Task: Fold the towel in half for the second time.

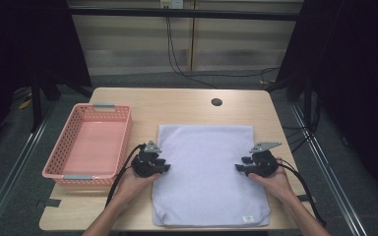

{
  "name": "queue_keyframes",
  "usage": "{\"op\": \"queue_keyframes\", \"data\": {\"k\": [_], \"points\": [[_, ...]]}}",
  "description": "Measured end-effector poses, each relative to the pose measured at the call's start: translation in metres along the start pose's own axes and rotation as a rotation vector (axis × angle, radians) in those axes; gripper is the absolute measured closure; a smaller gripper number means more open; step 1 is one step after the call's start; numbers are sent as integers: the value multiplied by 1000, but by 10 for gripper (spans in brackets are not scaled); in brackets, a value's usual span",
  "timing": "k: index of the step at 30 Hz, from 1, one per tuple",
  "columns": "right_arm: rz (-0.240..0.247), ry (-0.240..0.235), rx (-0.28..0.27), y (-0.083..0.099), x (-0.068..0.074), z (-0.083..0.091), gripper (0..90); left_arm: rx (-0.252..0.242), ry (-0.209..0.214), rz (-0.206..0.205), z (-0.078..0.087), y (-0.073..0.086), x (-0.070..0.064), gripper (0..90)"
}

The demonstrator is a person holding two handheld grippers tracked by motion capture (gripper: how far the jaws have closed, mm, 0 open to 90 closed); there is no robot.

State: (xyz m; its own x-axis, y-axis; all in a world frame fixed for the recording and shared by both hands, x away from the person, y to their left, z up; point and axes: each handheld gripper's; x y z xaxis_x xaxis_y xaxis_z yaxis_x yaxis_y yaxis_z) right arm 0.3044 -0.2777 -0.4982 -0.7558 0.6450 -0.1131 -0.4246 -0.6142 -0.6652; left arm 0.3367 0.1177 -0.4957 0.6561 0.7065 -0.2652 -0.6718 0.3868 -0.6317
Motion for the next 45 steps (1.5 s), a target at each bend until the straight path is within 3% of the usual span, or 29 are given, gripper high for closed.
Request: {"op": "queue_keyframes", "data": {"k": [1,3,7,17,20,22,24,26,28,29,33,34,35,36,38,40,45], "points": [[0,0,0,0,0,0,605,0,0,0,0,0,0,744],[-3,-13,-4,7,3,8,711,-5,18,0,3,6,-3,807],[-7,-42,-11,16,7,16,796,8,53,13,6,13,-11,836],[-15,-94,12,36,32,43,806,70,133,-25,23,41,-42,828],[-7,-113,23,43,41,53,802,110,148,-29,28,44,-51,799],[-17,-129,27,46,45,58,789,132,169,-66,30,44,-53,741],[0,-143,22,47,46,60,711,126,175,-49,29,38,-49,678],[-33,-133,-8,43,40,61,623,79,164,-20,28,30,-42,610],[-52,-98,-60,38,26,66,621,44,155,1,27,18,-33,610],[-81,-62,-68,34,16,68,631,22,145,7,27,13,-30,614],[-100,32,-66,27,-23,61,623,-33,127,30,24,-5,-16,654],[-100,32,-66,27,-23,61,623,-33,127,30,24,-5,-16,671],[-122,85,-84,24,-44,54,605,-52,99,25,18,-15,-7,673],[-126,96,-80,22,-49,52,598,-47,85,38,13,-19,-3,668],[-119,112,-78,18,-63,46,577,-60,86,57,10,-22,2,669],[-130,93,-79,16,-73,37,551,-59,69,83,1,-29,10,664],[-131,72,-25,21,-79,15,500,-73,71,103,-7,-35,21,623]]}}
Point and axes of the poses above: each handheld gripper's, and its own axes: z roughly backward along the jaws, y roughly out of its underside, x roughly to its left, and after that the axes turned 14 degrees about z, right-handed
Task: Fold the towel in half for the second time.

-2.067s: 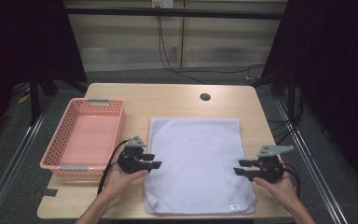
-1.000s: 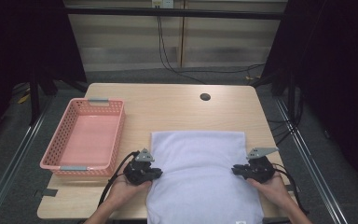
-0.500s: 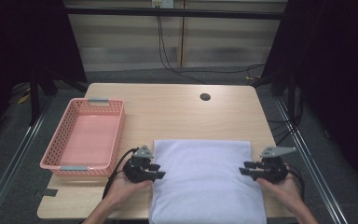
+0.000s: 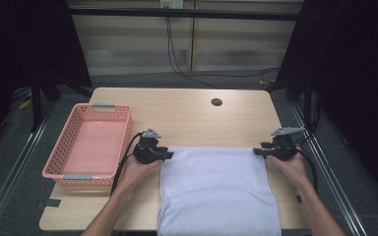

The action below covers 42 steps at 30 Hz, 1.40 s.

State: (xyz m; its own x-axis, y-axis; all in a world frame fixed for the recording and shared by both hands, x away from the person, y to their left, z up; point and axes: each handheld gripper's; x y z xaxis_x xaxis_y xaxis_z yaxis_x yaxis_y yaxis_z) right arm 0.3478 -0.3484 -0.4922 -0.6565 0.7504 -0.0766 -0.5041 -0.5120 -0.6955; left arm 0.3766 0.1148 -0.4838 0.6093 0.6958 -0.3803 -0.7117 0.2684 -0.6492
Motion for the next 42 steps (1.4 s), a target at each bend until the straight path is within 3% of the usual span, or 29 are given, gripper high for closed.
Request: {"op": "queue_keyframes", "data": {"k": [5,6,9,11,15,19,20,22,25,28,31,33,34,38,39,42], "points": [[17,-23,26,3,4,-9,526,-18,-51,38,-7,-5,10,523],[19,-22,33,2,4,-9,532,-10,-41,45,-8,-5,14,500],[19,-40,25,3,4,-8,652,-10,-61,74,-7,-2,20,472],[14,-60,22,4,5,-7,729,-8,-77,73,-8,-2,21,471],[8,-85,14,4,6,-7,810,12,-69,55,-14,0,18,476],[0,-87,12,4,6,-7,832,17,-64,45,-16,0,19,524],[-6,-90,11,4,5,-7,837,12,-58,25,-17,0,20,566],[-16,-90,7,4,4,-7,837,2,-35,39,-19,0,21,618],[-28,-94,4,4,3,-6,843,52,-8,-12,-20,-2,15,781],[-43,-89,-26,2,0,-1,850,41,-14,-2,-18,-3,14,832],[-48,-87,-65,-3,-2,9,853,-48,31,48,0,-12,14,836],[-50,-78,-97,-6,-4,16,854,-63,30,43,4,-15,12,836],[-52,-75,-117,-8,-6,19,855,-95,39,42,9,-20,8,836],[-48,-68,-147,-17,-9,28,855,-117,26,22,18,-33,3,835],[-42,-60,-170,-26,-11,34,855,-143,23,13,23,-42,1,836],[-37,-51,-210,-36,-13,41,856,-156,7,7,28,-54,2,835]]}}
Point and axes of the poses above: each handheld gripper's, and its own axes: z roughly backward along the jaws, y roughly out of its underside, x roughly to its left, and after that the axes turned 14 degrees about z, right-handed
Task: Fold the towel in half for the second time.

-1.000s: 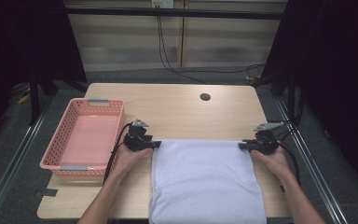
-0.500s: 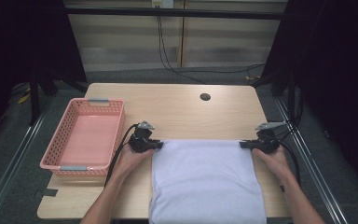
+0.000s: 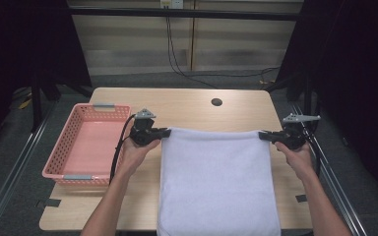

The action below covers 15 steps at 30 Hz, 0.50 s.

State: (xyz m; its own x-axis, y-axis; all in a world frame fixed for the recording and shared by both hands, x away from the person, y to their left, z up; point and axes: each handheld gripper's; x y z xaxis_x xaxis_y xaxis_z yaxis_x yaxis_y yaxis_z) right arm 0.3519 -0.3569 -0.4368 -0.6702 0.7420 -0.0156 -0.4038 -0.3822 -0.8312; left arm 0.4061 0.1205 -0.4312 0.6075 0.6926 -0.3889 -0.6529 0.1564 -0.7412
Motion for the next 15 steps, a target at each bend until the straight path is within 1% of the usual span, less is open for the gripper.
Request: {"op": "queue_keyframes", "data": {"k": [1,2,3,4,5,8,11,12,13,15], "points": [[2,4,-8,-4,-1,1,856,0,0,0,0,0,0,835],[2,4,-8,-4,-1,1,856,-1,-3,-7,1,-4,1,835],[13,11,-10,-10,-5,0,856,-10,-11,-6,2,-10,4,835],[13,11,-10,-10,-5,0,856,-10,-11,-6,2,-10,4,835],[11,16,-21,-16,-9,0,856,-9,-18,-9,3,-15,8,835],[6,22,-37,-23,-15,-2,855,-25,-26,10,1,-21,13,833],[8,29,-33,-31,-21,-8,856,-37,-29,14,-1,-29,17,832],[9,32,-33,-33,-23,-10,856,-35,-37,16,-2,-32,18,833],[4,34,-34,-36,-25,-11,856,-36,-35,17,-4,-35,20,832],[1,43,-36,-41,-29,-15,857,-57,-42,35,-4,-41,22,832]]}}
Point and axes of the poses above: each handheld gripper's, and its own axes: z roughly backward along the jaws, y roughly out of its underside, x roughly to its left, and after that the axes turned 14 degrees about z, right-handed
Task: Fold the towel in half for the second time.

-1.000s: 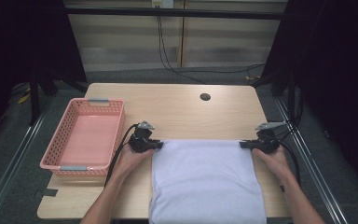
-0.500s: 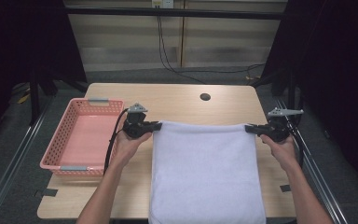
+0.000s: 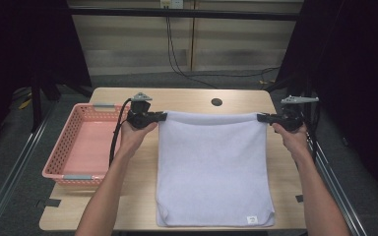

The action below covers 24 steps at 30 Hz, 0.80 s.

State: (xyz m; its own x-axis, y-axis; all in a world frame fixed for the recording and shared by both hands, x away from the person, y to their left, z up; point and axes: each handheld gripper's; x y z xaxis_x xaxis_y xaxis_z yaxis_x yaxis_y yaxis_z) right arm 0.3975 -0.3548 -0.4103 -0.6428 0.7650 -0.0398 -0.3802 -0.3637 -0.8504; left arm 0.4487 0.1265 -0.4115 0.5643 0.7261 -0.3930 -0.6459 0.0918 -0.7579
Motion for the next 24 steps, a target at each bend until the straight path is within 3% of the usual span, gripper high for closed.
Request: {"op": "queue_keyframes", "data": {"k": [1,2,3,6,9,12,20,24], "points": [[-1,6,-1,-3,-2,-1,856,0,0,0,0,0,0,833],[-8,11,-23,-7,-4,-1,856,-42,10,55,-1,-2,2,833],[-14,13,-40,-8,-5,0,857,-50,14,55,-1,-2,1,834],[5,5,-43,-9,-2,4,857,-34,12,10,2,0,-3,833],[20,-1,-36,-5,2,9,857,-47,24,9,6,4,-5,833],[25,-31,-84,0,12,23,857,-54,48,-1,18,13,-12,834],[50,-75,-63,13,32,44,857,-60,105,3,40,38,-23,834],[60,-85,-46,25,42,52,857,-54,114,-65,50,47,-34,833]]}}
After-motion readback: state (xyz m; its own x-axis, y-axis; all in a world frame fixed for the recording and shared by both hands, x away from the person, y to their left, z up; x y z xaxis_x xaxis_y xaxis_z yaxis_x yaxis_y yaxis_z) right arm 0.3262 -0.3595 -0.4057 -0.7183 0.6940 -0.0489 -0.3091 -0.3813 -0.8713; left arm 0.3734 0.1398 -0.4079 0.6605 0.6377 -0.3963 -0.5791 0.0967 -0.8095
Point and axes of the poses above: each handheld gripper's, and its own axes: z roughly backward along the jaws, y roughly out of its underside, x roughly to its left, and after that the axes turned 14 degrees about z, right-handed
